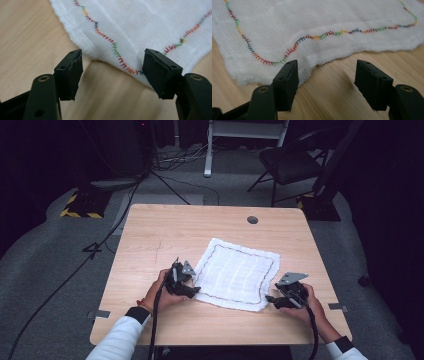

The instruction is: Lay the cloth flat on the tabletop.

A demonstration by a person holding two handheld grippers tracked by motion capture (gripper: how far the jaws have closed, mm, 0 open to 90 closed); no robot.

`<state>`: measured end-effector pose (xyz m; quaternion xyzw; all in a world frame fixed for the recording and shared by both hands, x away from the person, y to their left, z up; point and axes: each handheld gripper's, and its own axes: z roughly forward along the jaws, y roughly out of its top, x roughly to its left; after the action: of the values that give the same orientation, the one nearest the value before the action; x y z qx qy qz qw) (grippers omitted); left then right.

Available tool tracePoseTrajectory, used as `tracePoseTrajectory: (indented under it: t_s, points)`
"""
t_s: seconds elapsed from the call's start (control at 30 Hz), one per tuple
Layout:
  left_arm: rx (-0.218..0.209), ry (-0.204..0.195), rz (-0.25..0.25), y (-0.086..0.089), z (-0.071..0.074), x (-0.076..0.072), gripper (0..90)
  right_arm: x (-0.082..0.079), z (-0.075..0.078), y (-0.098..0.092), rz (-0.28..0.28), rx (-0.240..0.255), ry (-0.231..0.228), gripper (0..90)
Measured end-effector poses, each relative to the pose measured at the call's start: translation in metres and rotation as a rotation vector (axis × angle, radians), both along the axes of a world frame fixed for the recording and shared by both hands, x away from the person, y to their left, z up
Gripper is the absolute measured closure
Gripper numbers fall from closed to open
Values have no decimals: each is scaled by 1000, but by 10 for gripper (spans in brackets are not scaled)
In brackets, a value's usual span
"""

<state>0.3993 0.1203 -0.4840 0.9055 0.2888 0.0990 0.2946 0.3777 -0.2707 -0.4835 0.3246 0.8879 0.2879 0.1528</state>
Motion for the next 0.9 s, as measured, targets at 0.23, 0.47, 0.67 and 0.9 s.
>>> tracePoseTrajectory:
  t_s: [0.23, 0.47, 0.67, 0.9]
  points:
    - [0, -35, -26, -3, 8, -26, 301, -4, 2, -16, -34, -13, 3, 357]
    - [-35, -17, 86, 19, 3, 0, 298, -9, 10, -11, -1, 25, -58, 395]
    - [-37, -12, 62, 8, -2, 8, 335, -14, 6, 8, 81, 32, -72, 404]
    - [-34, -92, -77, -24, 4, 2, 634, -11, -2, 8, 87, 15, -46, 392]
